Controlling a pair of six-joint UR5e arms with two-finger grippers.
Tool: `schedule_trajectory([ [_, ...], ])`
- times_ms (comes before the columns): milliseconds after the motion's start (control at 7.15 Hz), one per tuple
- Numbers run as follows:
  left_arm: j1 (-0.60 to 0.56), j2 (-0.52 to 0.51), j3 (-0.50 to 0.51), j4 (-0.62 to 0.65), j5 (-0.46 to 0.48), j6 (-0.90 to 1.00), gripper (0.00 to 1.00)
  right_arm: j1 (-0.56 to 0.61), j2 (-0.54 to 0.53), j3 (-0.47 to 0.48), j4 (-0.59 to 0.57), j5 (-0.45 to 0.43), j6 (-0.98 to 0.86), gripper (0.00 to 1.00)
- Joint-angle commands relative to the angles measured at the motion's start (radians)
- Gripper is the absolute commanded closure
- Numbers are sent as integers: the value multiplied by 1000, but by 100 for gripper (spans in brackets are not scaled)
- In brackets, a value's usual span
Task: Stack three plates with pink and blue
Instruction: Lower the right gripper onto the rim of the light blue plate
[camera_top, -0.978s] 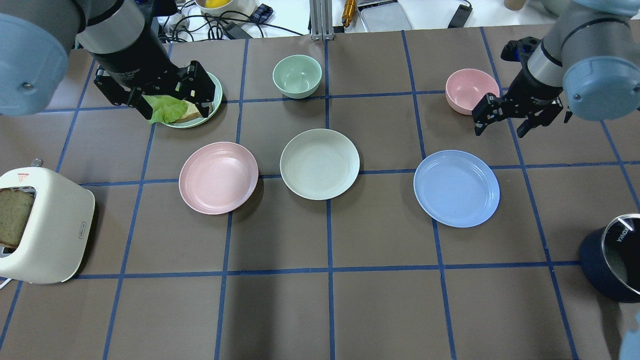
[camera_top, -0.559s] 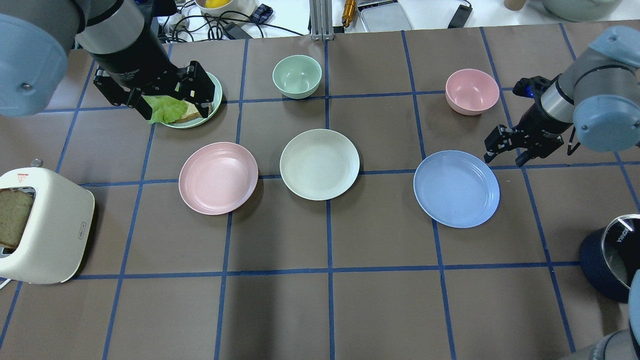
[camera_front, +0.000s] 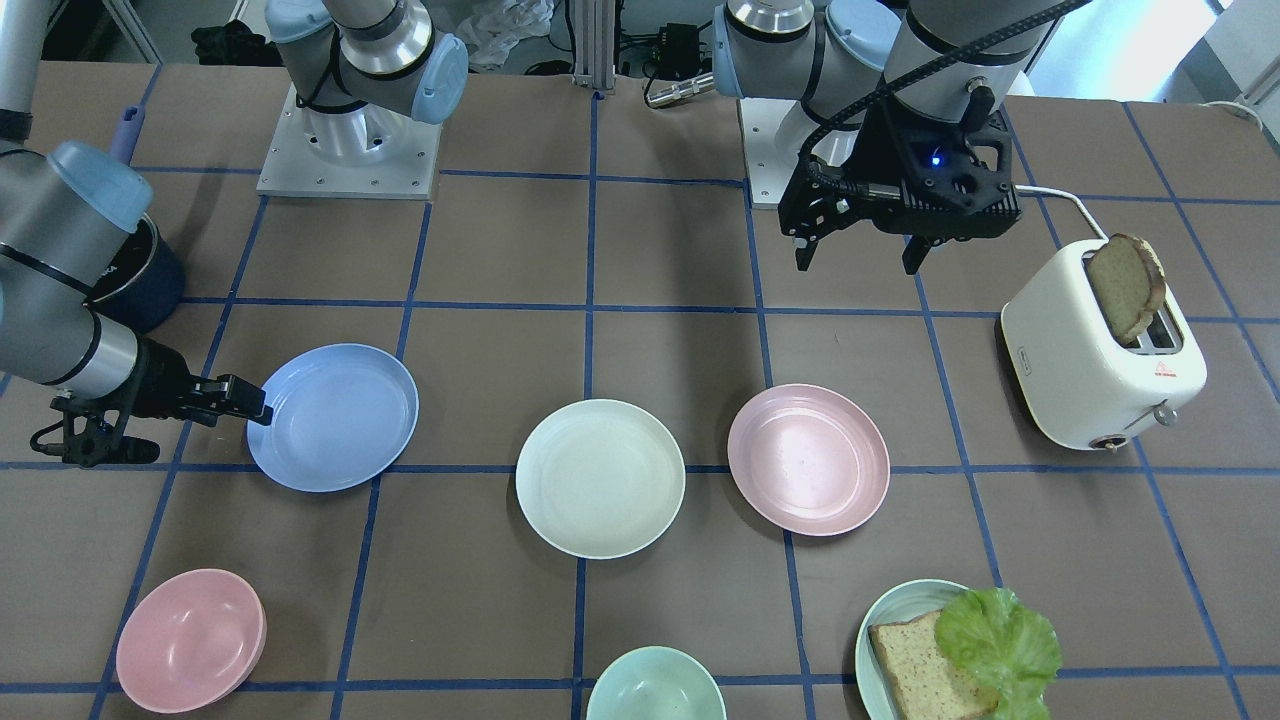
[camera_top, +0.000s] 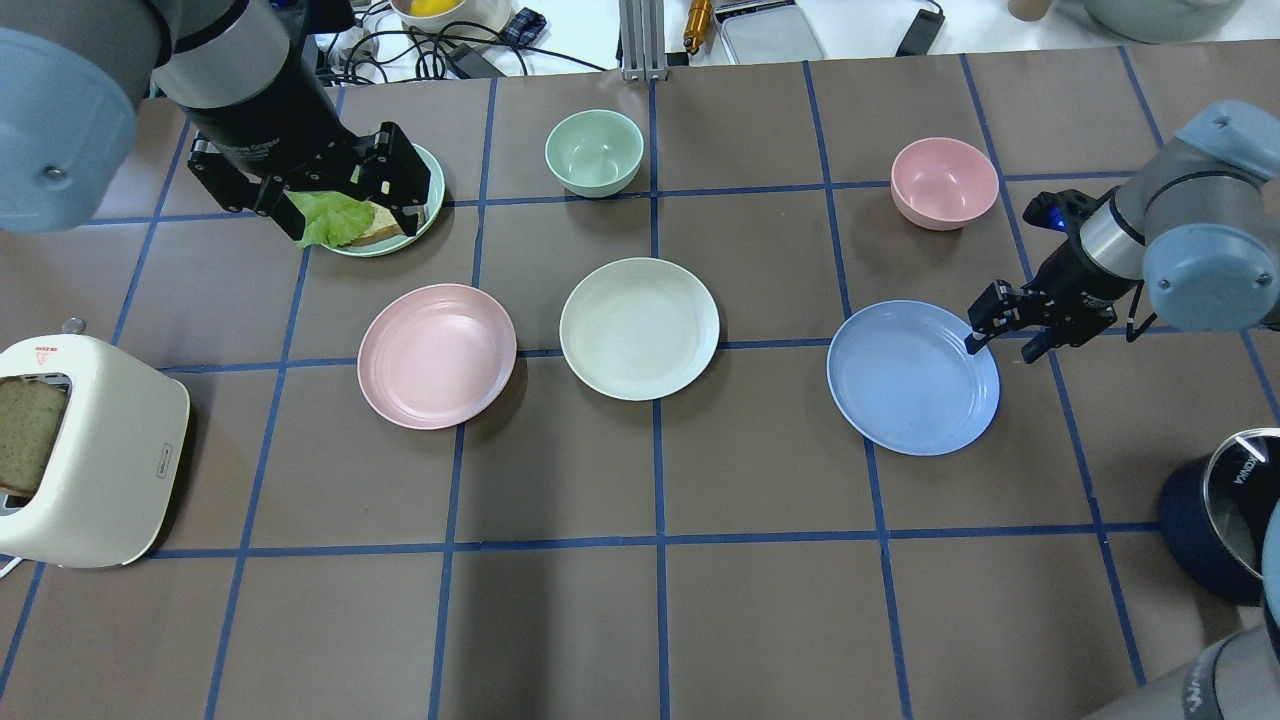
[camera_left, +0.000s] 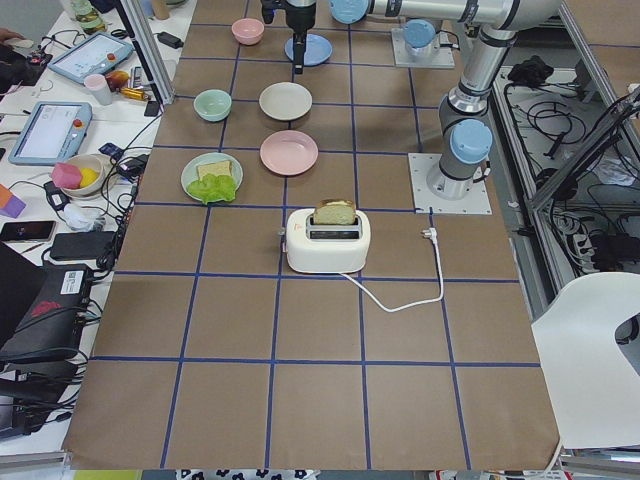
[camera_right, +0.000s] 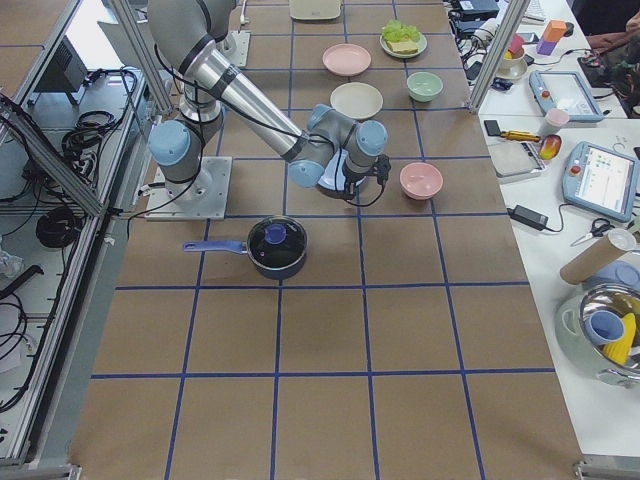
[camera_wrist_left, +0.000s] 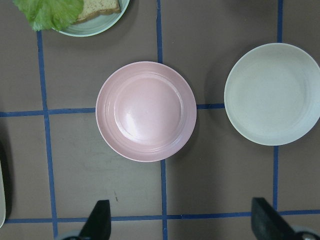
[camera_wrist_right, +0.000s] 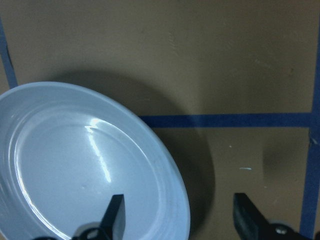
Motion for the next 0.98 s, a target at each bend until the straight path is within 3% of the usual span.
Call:
schedule_trajectory([
  [0,0,-2,0,0,0,0,0,-1,16,1,-4,3,1,21],
  [839,-16,-25,-33,-5,-3,11,0,-1,30,1,-4,-5,4,26],
])
